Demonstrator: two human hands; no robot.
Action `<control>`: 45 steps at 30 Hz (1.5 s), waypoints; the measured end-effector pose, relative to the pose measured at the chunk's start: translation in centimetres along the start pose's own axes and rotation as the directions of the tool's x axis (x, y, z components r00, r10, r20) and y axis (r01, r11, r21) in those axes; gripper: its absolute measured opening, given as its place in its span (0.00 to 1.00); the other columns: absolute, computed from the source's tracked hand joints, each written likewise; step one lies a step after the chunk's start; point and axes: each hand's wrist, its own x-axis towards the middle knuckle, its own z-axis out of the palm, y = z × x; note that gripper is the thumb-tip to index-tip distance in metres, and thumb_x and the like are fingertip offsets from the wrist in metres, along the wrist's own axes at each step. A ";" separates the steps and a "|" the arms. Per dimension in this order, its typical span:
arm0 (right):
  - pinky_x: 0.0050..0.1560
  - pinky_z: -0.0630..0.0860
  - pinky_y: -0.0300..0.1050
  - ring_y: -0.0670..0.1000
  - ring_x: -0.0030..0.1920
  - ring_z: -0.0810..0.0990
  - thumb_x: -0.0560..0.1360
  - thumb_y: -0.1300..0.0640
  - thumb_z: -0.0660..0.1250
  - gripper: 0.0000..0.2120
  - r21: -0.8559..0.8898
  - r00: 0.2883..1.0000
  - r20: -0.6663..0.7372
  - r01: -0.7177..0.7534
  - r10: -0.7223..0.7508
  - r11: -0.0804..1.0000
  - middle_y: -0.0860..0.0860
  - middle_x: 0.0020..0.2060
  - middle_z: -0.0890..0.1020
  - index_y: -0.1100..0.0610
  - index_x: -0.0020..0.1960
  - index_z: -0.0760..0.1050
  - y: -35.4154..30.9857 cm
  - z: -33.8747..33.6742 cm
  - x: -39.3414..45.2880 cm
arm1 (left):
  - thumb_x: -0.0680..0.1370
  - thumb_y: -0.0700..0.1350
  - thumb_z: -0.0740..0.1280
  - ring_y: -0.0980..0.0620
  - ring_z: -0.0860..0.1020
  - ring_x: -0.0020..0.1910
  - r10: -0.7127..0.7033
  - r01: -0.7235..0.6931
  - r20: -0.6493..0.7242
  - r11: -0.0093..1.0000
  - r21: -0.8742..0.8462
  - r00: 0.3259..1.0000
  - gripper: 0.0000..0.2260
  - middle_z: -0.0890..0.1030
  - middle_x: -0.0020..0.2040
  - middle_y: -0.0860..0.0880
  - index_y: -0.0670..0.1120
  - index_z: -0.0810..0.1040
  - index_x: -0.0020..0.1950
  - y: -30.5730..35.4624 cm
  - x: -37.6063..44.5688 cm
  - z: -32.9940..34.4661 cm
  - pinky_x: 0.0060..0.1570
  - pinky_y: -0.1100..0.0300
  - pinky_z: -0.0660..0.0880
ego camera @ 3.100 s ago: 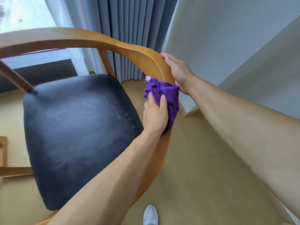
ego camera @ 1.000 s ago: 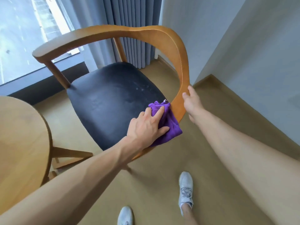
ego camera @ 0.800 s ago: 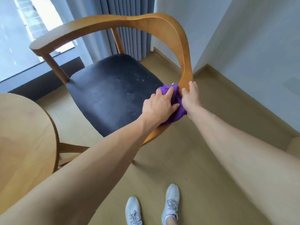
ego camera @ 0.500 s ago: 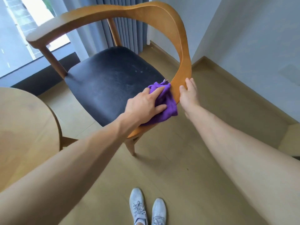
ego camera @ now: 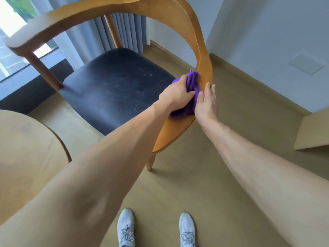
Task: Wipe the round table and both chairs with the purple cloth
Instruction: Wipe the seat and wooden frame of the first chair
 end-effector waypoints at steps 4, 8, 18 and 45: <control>0.72 0.47 0.36 0.50 0.80 0.52 0.86 0.52 0.50 0.25 -0.003 0.999 -0.047 -0.028 0.028 1.000 0.52 0.81 0.49 0.55 0.81 0.53 -0.4 0.4 0.1 | 0.80 0.53 0.65 0.46 0.77 0.59 0.033 -0.021 0.079 0.988 -0.151 0.996 0.24 0.80 0.62 0.48 0.51 0.65 0.75 -2.7 -2.4 -0.3 0.60 0.52 0.73; 0.74 0.50 0.39 0.51 0.80 0.53 0.85 0.54 0.51 0.25 -0.038 0.995 -0.072 -0.077 0.074 0.996 0.50 0.81 0.50 0.54 0.81 0.53 -0.6 0.6 0.3 | 0.77 0.56 0.67 0.51 0.78 0.56 0.061 -0.026 0.155 0.975 -0.223 0.986 0.22 0.80 0.58 0.55 0.57 0.67 0.71 -5.7 -7.5 -1.6 0.61 0.50 0.74; 0.66 0.49 0.32 0.49 0.79 0.54 0.84 0.60 0.55 0.28 0.028 0.991 -0.077 -0.107 0.109 0.994 0.46 0.81 0.49 0.51 0.81 0.51 -0.1 0.9 0.3 | 0.77 0.54 0.66 0.49 0.78 0.57 0.032 -0.018 0.091 0.989 -0.150 0.995 0.19 0.80 0.56 0.56 0.58 0.69 0.67 -5.7 -10.4 -2.3 0.56 0.47 0.75; 0.75 0.63 0.52 0.54 0.77 0.63 0.81 0.59 0.64 0.32 0.144 0.987 -0.028 -0.152 0.158 0.978 0.48 0.80 0.59 0.47 0.81 0.55 -0.8 -0.4 -2.2 | 0.79 0.47 0.69 0.43 0.71 0.66 -0.931 0.165 -0.103 0.169 -0.972 0.350 0.33 0.69 0.71 0.44 0.52 0.55 0.79 2.2 -17.9 6.6 0.69 0.47 0.68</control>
